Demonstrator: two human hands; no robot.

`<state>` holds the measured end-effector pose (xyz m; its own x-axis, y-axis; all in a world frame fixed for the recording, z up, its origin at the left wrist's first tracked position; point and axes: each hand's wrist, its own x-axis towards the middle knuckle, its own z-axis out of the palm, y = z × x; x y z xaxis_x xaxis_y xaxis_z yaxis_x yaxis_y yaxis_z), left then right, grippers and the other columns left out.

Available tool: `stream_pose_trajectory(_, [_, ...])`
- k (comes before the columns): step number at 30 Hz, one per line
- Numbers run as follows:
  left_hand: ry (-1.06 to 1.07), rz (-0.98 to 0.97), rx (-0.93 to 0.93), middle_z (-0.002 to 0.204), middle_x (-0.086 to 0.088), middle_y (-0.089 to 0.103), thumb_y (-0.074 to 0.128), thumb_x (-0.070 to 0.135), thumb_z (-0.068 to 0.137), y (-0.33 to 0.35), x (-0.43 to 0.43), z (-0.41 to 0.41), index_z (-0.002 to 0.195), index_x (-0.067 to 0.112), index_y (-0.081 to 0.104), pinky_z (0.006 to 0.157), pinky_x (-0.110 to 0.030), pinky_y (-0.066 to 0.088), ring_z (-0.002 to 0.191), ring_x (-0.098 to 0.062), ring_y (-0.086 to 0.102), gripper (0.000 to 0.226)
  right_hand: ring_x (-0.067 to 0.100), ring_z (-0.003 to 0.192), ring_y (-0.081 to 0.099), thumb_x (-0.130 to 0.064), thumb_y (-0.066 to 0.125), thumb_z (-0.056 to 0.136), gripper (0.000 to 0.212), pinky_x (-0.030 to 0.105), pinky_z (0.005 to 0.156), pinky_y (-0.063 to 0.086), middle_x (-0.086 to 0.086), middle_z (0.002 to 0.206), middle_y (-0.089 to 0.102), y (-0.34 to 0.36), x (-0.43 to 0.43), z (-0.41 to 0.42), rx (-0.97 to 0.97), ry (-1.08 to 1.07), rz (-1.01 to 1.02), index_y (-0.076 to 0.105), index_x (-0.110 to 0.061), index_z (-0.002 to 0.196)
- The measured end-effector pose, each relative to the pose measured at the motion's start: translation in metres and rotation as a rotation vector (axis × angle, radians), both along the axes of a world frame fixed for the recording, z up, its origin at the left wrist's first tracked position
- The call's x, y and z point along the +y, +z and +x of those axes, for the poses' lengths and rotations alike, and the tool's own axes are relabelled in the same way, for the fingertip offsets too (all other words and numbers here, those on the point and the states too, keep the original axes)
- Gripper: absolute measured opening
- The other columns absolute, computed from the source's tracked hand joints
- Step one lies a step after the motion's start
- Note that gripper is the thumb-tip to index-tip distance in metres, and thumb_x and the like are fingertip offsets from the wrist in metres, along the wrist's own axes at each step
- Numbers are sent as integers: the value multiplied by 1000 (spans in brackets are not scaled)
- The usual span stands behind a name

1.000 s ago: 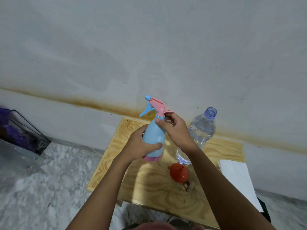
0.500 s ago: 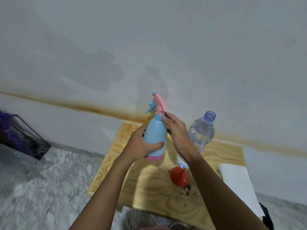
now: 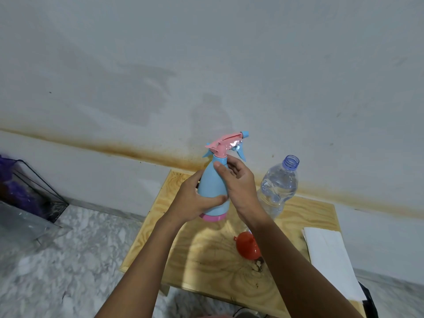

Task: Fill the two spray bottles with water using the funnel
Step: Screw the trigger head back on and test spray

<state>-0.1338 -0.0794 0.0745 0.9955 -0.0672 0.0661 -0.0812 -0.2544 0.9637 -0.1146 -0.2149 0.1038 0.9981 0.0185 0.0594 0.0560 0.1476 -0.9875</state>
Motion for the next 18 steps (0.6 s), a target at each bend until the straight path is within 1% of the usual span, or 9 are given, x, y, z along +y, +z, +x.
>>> stream_pose_trajectory(1, [-1, -2, -2, 111, 11, 69, 85, 46, 61, 1, 0, 0, 124, 36, 60, 74, -31, 60, 99, -8, 67, 69, 29, 108, 68, -36, 78, 79, 43, 52, 99, 54, 11, 114, 72, 0, 2, 0, -2, -23, -7, 68, -14, 115])
stream_pose_trajectory(3, [-2, -9, -5, 109, 10, 69, 84, 46, 60, 2, 0, 0, 123, 35, 60, 71, -28, 58, 97, -8, 67, 68, 28, 111, 67, -44, 78, 75, 56, 52, 100, 53, 10, 118, 70, -1, 5, -1, -2, -20, -12, 65, -15, 121])
stream_pose_trajectory(5, [3, -15, -2, 109, 10, 69, 84, 46, 59, 2, 0, 0, 123, 36, 60, 74, -33, 60, 99, -10, 67, 69, 31, 116, 65, -47, 71, 79, 59, 54, 101, 53, 12, 125, 67, -2, 4, -2, 14, 39, 16, 63, -16, 128])
stream_pose_trajectory(7, [-1, -14, -2, 111, 11, 69, 85, 46, 59, 3, 1, 0, 125, 37, 59, 77, -38, 61, 102, -11, 66, 71, 33, 119, 64, -46, 68, 83, 53, 56, 100, 52, 13, 130, 65, -2, 4, -3, 26, 64, 43, 66, -17, 127])
stream_pose_trajectory(8, [-7, -16, -3, 111, 10, 69, 84, 46, 59, 3, 1, -1, 125, 36, 59, 78, -38, 61, 102, -12, 66, 71, 32, 119, 64, -44, 70, 83, 50, 56, 100, 53, 12, 130, 66, -2, 5, -3, 29, 52, 46, 67, -18, 126])
stream_pose_trajectory(11, [-19, -25, -6, 110, 7, 69, 84, 43, 61, 3, 3, -2, 124, 32, 60, 78, -40, 61, 101, -13, 67, 69, 27, 111, 69, -32, 80, 80, 44, 53, 97, 56, 8, 118, 72, 0, 6, -4, 59, 0, 89, 68, -17, 119])
stream_pose_trajectory(13, [-23, -30, -1, 111, 6, 69, 85, 41, 64, 2, 4, -2, 124, 33, 59, 78, -42, 62, 102, -14, 68, 67, 25, 105, 71, -27, 81, 80, 42, 48, 91, 59, 9, 113, 72, 3, 4, -3, 42, 18, 65, 67, -15, 118])
stream_pose_trajectory(15, [-28, -42, 11, 111, 6, 70, 86, 39, 65, 2, 5, -2, 124, 35, 60, 80, -44, 61, 103, -15, 68, 65, 22, 102, 72, -25, 76, 86, 36, 42, 87, 60, 8, 112, 73, 7, -1, -4, 35, 90, 56, 66, -16, 119])
stream_pose_trajectory(18, [-58, -42, 20, 112, 6, 70, 86, 39, 64, 5, 6, -2, 123, 35, 61, 82, -45, 61, 104, -15, 68, 65, 21, 93, 73, -29, 68, 92, 21, 43, 86, 60, 6, 103, 75, 10, -7, -2, 72, 178, 27, 69, -21, 111])
